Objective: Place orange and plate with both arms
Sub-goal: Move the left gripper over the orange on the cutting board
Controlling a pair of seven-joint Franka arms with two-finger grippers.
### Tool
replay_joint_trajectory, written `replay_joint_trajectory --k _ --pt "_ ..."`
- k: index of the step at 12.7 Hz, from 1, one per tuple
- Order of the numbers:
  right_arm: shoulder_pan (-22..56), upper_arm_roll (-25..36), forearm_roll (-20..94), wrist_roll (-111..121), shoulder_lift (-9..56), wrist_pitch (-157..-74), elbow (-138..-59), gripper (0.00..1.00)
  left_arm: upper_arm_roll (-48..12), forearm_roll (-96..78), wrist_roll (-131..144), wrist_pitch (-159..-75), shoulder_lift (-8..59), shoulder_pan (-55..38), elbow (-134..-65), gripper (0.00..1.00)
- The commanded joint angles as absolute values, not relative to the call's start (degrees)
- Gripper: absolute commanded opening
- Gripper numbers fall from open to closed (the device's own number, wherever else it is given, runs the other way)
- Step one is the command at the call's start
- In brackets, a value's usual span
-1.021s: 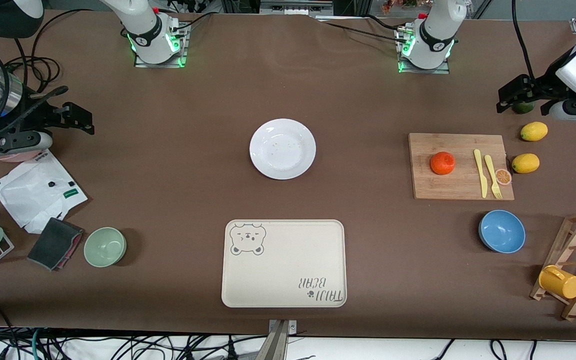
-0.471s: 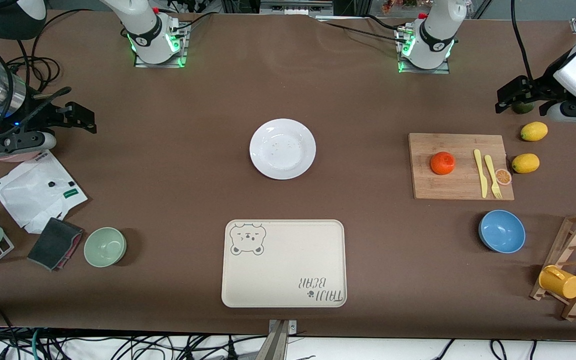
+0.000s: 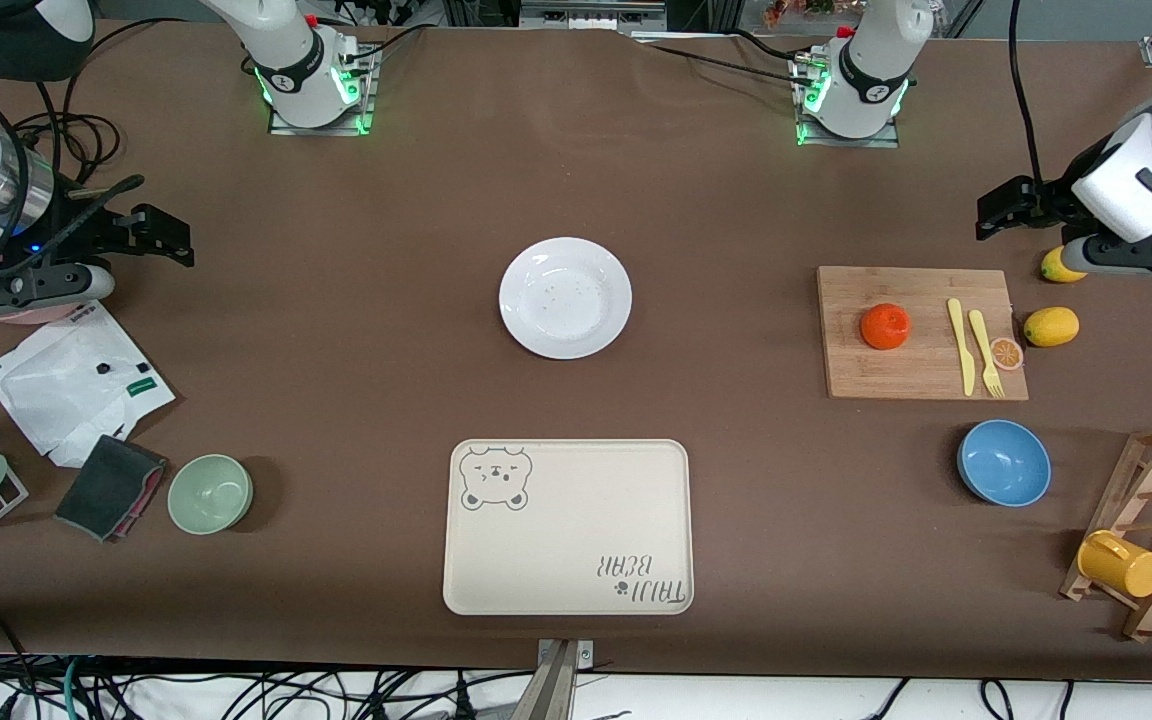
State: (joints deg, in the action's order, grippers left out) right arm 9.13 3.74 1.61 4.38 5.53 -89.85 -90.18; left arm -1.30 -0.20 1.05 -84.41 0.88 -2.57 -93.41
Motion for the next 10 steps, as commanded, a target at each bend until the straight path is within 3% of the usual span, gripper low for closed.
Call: replay_joint_trajectory --k 1,4,10 --pt "9.1 3.6 1.1 3.4 5.3 -89.3 -90.4 1.0 -1.2 1.4 -0.3 -84.1 2.7 -3.0 -95.0 1.0" --pt "9.1 3.6 1.1 3.4 5.4 -89.3 -90.4 1.0 -1.2 1.4 -0.4 -89.3 3.6 -2.5 -99.8 1.0" --pt "9.1 3.6 1.1 3.4 5.4 -89.3 -90.4 1.0 -1.2 1.4 -2.3 -119.6 3.3 -2.2 -122.5 1.0"
